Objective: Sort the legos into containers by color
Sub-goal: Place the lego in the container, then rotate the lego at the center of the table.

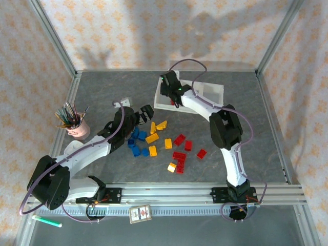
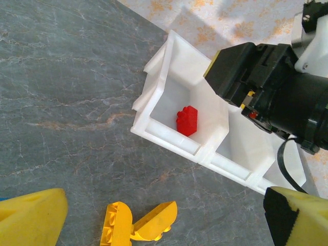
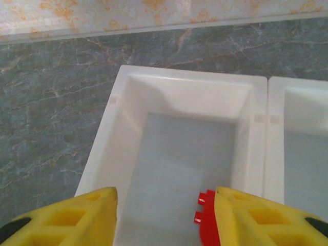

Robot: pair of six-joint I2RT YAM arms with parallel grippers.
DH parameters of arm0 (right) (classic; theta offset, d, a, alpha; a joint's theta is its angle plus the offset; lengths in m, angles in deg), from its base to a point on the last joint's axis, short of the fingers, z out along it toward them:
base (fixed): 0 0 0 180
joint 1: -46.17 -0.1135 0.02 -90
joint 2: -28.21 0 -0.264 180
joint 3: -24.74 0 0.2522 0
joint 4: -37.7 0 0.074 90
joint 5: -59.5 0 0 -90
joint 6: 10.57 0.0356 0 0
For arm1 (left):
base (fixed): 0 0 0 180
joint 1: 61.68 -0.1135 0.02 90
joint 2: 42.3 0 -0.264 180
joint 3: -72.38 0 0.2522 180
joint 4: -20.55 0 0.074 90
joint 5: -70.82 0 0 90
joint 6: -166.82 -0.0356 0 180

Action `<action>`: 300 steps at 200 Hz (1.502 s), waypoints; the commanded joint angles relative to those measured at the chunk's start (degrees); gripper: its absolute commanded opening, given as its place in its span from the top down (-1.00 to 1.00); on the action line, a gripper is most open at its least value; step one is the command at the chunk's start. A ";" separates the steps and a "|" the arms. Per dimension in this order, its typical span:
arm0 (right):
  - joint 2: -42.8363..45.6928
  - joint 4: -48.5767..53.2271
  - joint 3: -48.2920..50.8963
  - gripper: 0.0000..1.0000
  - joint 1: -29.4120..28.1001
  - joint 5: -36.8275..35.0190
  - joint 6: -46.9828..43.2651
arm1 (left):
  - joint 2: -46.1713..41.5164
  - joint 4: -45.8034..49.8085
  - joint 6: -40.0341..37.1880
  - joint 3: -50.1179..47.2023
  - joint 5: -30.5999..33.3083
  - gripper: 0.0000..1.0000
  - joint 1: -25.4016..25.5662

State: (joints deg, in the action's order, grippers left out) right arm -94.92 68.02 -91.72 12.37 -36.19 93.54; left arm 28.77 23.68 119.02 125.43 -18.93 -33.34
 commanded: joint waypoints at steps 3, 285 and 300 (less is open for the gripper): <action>9.58 2.70 5.07 -0.13 0.14 0.78 1.38 | -2.19 1.83 -0.17 1.67 -2.15 -0.98 -0.57; 23.59 15.74 38.83 -0.35 -16.28 -7.54 40.03 | -9.95 13.22 1.94 -3.53 -7.37 -0.98 6.38; 22.54 16.08 38.35 -0.31 -16.09 -8.17 39.88 | -9.57 13.44 1.85 -3.01 -7.28 -0.98 6.38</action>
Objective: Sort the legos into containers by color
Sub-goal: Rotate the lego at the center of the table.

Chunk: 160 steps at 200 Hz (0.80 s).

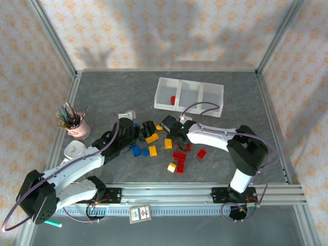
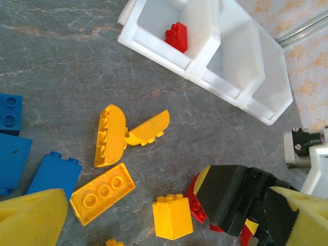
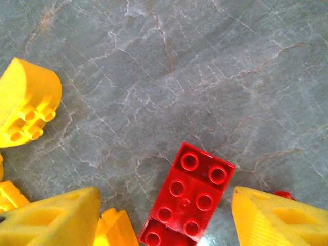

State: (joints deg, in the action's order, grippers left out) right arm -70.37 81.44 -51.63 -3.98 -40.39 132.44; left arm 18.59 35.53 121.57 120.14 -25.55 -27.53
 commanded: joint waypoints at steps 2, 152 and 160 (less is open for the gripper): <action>-2.15 2.73 -1.84 -0.30 0.32 -3.99 0.96 | 0.63 1.60 -0.72 2.29 -0.66 -0.99 0.59; -6.00 4.04 -8.75 -0.19 1.60 -5.45 -6.63 | -5.52 9.61 1.72 2.74 7.19 -0.99 0.57; -5.54 3.75 -7.99 -0.20 2.05 -4.40 -8.74 | -5.38 9.41 1.87 2.74 6.85 -0.98 0.57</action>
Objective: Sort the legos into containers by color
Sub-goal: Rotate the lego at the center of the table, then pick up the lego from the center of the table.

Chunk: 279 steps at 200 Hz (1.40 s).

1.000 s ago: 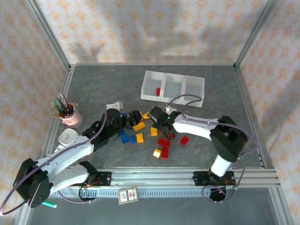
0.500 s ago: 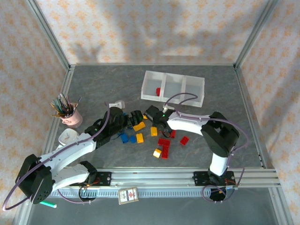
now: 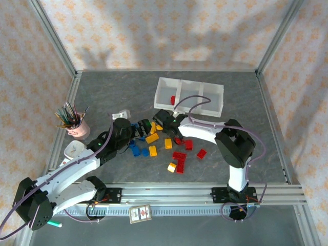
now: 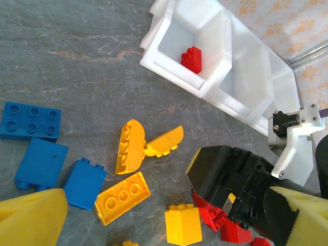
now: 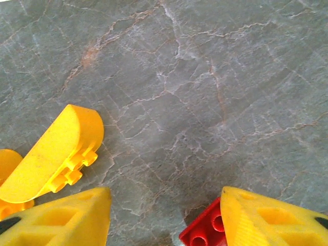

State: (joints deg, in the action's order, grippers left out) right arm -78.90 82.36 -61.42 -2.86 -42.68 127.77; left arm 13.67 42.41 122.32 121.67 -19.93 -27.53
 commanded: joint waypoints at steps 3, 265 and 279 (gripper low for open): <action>3.04 2.78 2.09 -0.21 1.12 -1.65 -5.09 | -0.38 2.46 1.17 1.19 1.09 -0.98 0.57; 0.25 2.90 2.11 0.37 5.35 10.28 -28.46 | 2.11 1.57 0.91 2.84 0.67 -0.98 0.59; 1.25 3.18 1.42 0.42 5.45 9.61 -28.52 | 2.13 1.48 0.91 2.97 0.58 -0.98 0.57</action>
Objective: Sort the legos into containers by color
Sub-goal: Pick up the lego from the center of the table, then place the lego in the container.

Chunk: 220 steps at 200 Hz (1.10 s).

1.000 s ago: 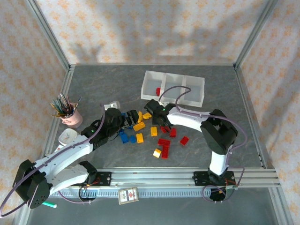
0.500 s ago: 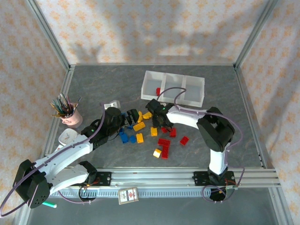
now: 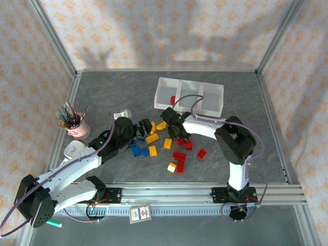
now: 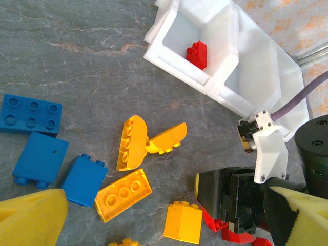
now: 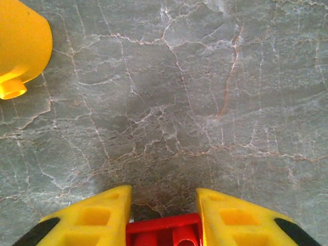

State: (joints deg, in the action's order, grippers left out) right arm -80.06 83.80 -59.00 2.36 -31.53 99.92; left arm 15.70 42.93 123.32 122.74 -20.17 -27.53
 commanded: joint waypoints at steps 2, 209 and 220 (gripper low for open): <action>2.55 1.76 -1.03 0.42 0.29 -1.63 -0.66 | 0.03 0.91 -0.09 1.90 0.82 -0.98 0.57; -19.07 -9.08 -42.18 0.48 8.74 -10.28 -1.04 | 8.62 -9.23 -2.20 7.62 3.10 -0.99 -4.09; -20.67 -9.42 -43.94 0.43 8.91 -11.10 -1.42 | 8.45 -9.24 -2.20 7.36 2.81 -0.98 -4.60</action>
State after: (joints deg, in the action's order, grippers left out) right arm -98.37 76.00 -98.58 10.75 -39.14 99.92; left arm 24.23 36.05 121.79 129.38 -18.47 -30.96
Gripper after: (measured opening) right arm 0.269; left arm 0.993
